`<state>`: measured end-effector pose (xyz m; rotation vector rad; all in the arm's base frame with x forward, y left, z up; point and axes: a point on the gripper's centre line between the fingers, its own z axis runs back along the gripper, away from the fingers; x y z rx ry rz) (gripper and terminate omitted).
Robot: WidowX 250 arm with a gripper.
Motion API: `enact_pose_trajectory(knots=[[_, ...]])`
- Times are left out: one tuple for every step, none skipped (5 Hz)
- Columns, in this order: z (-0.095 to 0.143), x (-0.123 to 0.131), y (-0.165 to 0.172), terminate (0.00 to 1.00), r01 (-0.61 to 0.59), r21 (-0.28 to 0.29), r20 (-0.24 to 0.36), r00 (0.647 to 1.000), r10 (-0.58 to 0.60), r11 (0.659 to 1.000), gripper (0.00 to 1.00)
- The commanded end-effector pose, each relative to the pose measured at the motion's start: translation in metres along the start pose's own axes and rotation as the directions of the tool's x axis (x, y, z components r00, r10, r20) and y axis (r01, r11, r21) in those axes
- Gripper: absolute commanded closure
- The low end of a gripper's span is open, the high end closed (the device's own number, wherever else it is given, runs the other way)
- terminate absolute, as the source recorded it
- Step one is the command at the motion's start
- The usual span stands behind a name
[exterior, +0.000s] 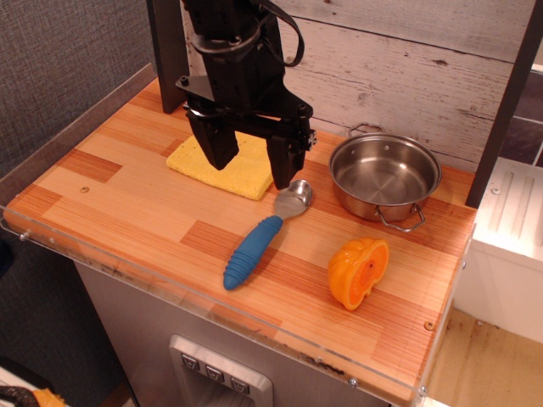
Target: Move the orange from left to the right of the blue spoon.
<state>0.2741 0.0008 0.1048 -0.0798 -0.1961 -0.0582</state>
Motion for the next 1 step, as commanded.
enact_pose_trajectory(knots=[[0.0073,0.0078,-0.0018,1.0,-0.003,0.006,0.031,1.0,0.003,1.0,0.0]])
